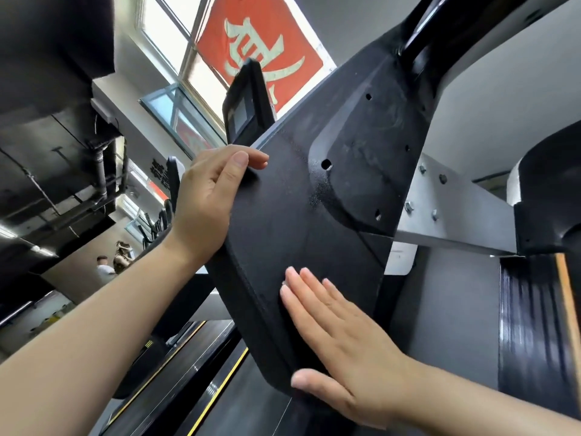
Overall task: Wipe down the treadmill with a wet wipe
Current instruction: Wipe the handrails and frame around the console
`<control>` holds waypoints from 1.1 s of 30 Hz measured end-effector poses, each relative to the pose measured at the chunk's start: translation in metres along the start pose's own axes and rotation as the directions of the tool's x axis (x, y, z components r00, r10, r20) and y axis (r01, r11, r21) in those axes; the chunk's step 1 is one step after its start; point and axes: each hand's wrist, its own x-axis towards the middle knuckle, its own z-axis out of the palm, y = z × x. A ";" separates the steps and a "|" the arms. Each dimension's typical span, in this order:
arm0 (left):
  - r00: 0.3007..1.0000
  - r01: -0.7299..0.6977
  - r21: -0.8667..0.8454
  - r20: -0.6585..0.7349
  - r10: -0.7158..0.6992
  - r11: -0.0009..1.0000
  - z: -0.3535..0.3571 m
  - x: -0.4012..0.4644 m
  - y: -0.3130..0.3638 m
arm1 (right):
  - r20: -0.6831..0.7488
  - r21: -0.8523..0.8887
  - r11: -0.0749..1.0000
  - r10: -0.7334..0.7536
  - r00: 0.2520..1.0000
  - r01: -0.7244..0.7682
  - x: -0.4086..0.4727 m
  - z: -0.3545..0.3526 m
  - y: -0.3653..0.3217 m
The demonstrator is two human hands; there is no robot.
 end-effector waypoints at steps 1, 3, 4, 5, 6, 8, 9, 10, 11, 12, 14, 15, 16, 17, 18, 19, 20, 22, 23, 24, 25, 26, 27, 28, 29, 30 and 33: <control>1.000 -0.002 -0.004 -0.001 0.002 1.000 0.000 0.000 0.000 | -0.040 0.012 0.999 0.038 0.998 -0.038 0.012 -0.004 0.012; 1.000 -0.001 -0.004 -0.001 0.001 1.000 0.000 0.001 0.000 | -0.048 0.104 0.969 0.230 0.972 -0.224 0.046 -0.020 0.041; 1.000 -0.002 0.000 -0.003 0.002 1.000 0.000 0.001 0.001 | -0.038 0.119 0.946 0.308 0.951 -0.302 0.059 -0.025 0.054; 1.000 -0.002 0.003 -0.005 0.002 1.000 0.001 0.000 0.001 | -0.048 0.121 0.931 0.352 0.935 -0.345 0.067 -0.026 0.059; 1.000 -0.004 0.005 -0.006 0.004 1.000 0.001 0.000 0.001 | -0.038 0.139 0.925 0.361 0.932 -0.353 0.070 -0.027 0.056; 1.000 -0.011 -0.004 -0.007 0.010 1.000 0.001 -0.001 0.001 | 0.008 0.205 0.946 0.255 0.967 -0.251 0.059 -0.025 0.024; 1.000 -0.010 -0.010 -0.007 0.010 1.000 0.000 -0.001 0.000 | 0.014 0.187 0.969 0.161 0.987 -0.161 0.045 -0.018 0.004; 1.000 -0.010 -0.013 -0.007 0.010 1.000 0.000 0.000 -0.001 | -0.013 0.133 0.990 0.051 0.999 -0.049 0.028 -0.008 -0.013; 1.000 -0.008 -0.014 -0.005 0.008 1.000 0.000 0.000 -0.001 | -0.008 0.063 0.997 -0.048 0.999 0.048 0.012 -0.001 -0.022; 1.000 -0.005 -0.013 -0.003 0.005 1.000 0.000 0.000 -0.001 | 0.031 0.013 0.996 -0.093 0.995 0.092 0.001 0.003 -0.021; 1.000 -0.002 -0.010 -0.004 0.002 1.000 0.000 0.000 -0.001 | -0.018 0.021 0.999 -0.038 0.999 0.039 0.001 0.005 0.003; 1.000 -0.003 -0.004 -0.005 0.003 1.000 0.000 0.001 -0.001 | -0.066 0.075 0.995 0.069 0.995 -0.064 0.009 0.001 0.020; 1.000 -0.003 0.003 -0.002 0.003 1.000 0.000 0.001 -0.001 | -0.080 0.148 0.970 0.205 0.976 -0.191 0.019 -0.008 0.035; 1.000 -0.002 0.008 0.001 0.002 1.000 0.000 0.001 -0.001 | -0.063 0.196 0.935 0.313 0.948 -0.296 0.028 -0.014 0.048; 1.000 0.001 0.011 0.002 -0.001 1.000 0.001 0.000 -0.001 | -0.044 0.215 0.910 0.371 0.928 -0.354 0.032 -0.016 0.054; 1.000 0.003 0.010 0.003 -0.003 1.000 0.001 0.000 -0.001 | -0.014 0.222 0.899 0.389 0.921 -0.377 0.032 -0.015 0.051; 1.000 0.001 0.006 0.003 -0.001 1.000 0.001 0.000 -0.001 | 0.000 0.223 0.913 0.351 0.936 -0.342 0.028 -0.013 0.040; 1.000 -0.002 -0.002 -0.001 0.002 1.000 0.000 0.000 -0.002 | 0.026 0.151 0.974 0.168 0.985 -0.170 0.012 -0.003 0.009; 1.000 -0.004 -0.005 -0.002 0.004 1.000 0.000 0.000 -0.002 | 0.039 0.105 0.990 0.089 0.995 -0.093 0.002 0.001 0.001; 1.000 -0.006 -0.007 -0.001 0.006 1.000 0.000 0.000 -0.002 | 0.012 0.101 0.993 0.063 0.998 -0.064 -0.005 0.006 0.007; 1.000 -0.004 -0.009 0.002 0.004 1.000 0.000 0.000 -0.002 | -0.033 0.144 0.979 0.153 0.988 -0.147 -0.008 0.007 0.020; 1.000 0.001 -0.010 0.005 -0.001 1.000 0.000 0.001 -0.001 | -0.045 0.193 0.936 0.308 0.950 -0.294 -0.004 0.002 0.032; 1.000 0.006 -0.009 0.007 -0.006 1.000 0.000 0.001 -0.001 | -0.012 0.252 0.870 0.440 0.898 -0.423 0.000 -0.002 0.042; 1.000 0.008 -0.010 0.007 -0.008 1.000 0.000 0.000 -0.001 | 0.021 0.282 0.821 0.512 0.859 -0.496 0.000 -0.004 0.047; 1.000 0.004 -0.010 0.006 -0.004 1.000 0.000 0.000 -0.001 | 0.065 0.275 0.821 0.504 0.861 -0.501 0.000 -0.006 0.043; 1.000 -0.002 -0.010 0.007 0.002 1.000 0.000 0.000 -0.001 | 0.102 0.275 0.842 0.455 0.885 -0.465 -0.001 -0.004 0.035; 1.000 -0.006 -0.013 0.012 0.006 1.000 -0.001 -0.001 -0.002 | 0.013 0.207 0.962 0.177 0.984 -0.176 -0.016 0.010 0.023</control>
